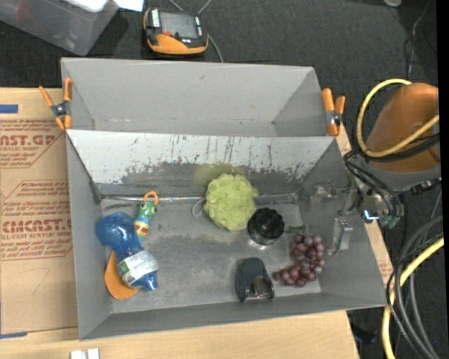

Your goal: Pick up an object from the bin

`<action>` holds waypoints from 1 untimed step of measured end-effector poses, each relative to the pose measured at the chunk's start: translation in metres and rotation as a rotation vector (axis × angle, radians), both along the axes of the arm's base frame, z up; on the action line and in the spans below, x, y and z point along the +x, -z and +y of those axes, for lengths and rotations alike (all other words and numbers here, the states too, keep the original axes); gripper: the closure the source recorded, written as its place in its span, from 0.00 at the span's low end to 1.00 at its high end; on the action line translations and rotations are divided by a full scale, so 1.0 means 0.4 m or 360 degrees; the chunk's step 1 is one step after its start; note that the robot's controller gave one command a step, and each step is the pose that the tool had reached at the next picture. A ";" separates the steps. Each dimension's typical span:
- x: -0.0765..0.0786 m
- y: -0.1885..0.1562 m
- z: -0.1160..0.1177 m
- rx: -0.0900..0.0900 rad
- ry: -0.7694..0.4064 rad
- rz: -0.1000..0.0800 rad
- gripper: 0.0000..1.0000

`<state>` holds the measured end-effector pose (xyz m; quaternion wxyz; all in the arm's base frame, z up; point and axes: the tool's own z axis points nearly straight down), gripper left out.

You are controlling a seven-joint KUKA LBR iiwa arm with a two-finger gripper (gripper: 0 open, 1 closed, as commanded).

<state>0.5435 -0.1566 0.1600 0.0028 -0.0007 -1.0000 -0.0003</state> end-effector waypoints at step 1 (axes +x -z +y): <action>0.005 -0.010 0.002 -0.0002 -0.0003 -0.0012 0.00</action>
Offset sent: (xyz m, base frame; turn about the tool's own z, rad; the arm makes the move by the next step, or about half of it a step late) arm -0.0329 0.0011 -0.0900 -0.1381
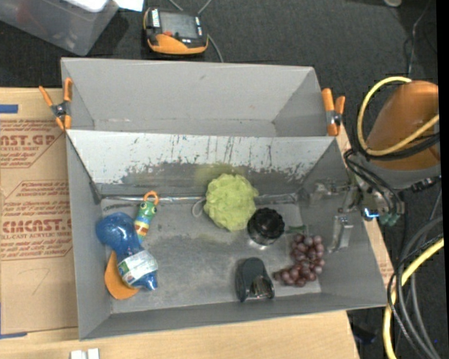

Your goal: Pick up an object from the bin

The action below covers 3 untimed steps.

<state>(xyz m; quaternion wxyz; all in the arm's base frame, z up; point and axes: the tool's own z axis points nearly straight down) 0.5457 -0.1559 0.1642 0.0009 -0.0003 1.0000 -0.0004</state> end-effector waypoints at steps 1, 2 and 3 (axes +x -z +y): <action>-0.088 0.237 0.003 0.0001 -0.0216 0.0004 0.00; -0.118 0.009 0.019 -0.0009 -0.0291 -0.0023 0.00; -0.141 0.166 0.008 0.0006 -0.0590 0.0011 0.00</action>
Offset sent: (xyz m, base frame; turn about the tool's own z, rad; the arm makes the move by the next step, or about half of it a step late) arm -0.0487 0.0066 -0.0042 -0.1828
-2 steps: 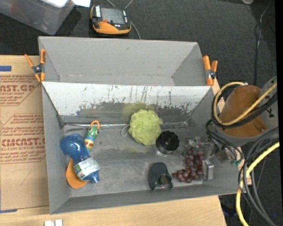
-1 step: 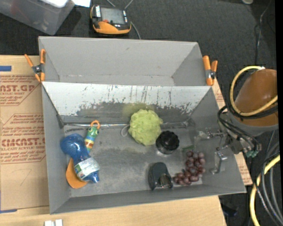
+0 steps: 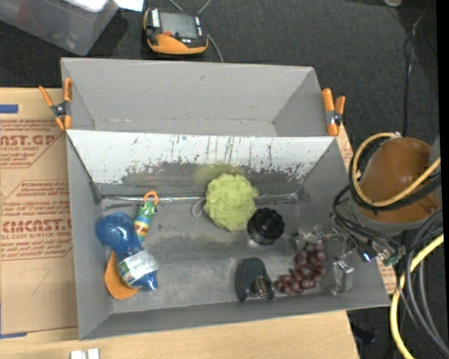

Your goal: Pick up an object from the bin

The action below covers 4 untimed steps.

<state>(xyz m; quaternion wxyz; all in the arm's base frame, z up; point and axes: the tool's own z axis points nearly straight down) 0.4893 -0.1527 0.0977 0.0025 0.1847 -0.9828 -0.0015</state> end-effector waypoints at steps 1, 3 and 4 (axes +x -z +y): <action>-0.001 0.065 0.009 -0.0008 -0.0114 -0.0049 0.00; -0.016 0.071 0.021 0.0000 -0.0118 -0.0012 1.00; -0.016 0.067 0.023 0.0002 -0.0117 -0.0012 1.00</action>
Offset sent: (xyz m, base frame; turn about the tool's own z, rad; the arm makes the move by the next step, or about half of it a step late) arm -0.0066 0.0062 -0.0277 -0.0737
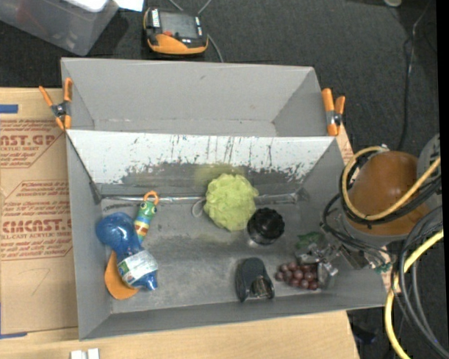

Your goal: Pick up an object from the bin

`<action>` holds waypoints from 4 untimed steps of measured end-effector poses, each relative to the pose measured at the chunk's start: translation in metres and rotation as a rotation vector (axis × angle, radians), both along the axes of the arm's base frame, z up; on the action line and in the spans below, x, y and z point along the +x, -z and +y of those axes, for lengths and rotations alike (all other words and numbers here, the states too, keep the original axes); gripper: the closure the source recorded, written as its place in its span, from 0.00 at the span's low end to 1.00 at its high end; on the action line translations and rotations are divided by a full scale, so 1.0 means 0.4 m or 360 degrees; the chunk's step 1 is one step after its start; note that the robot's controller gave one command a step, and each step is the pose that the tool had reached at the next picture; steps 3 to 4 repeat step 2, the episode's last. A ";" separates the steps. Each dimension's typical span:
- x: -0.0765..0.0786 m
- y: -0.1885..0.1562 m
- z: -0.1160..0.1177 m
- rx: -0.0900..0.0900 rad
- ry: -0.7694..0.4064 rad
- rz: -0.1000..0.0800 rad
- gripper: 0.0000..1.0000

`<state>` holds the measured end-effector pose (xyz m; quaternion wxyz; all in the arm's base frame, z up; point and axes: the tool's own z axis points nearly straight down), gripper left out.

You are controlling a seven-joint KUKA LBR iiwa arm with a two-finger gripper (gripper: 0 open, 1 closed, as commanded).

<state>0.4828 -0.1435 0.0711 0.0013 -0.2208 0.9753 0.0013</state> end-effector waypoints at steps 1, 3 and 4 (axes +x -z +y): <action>-0.004 -0.096 0.003 0.0003 0.0000 0.0009 1.00; 0.000 -0.142 0.003 0.0001 0.0000 0.0001 1.00; 0.000 -0.142 0.003 0.0001 0.0000 0.0001 1.00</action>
Offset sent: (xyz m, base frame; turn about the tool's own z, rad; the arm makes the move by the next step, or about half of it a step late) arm -0.0025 0.0013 0.0524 -0.0005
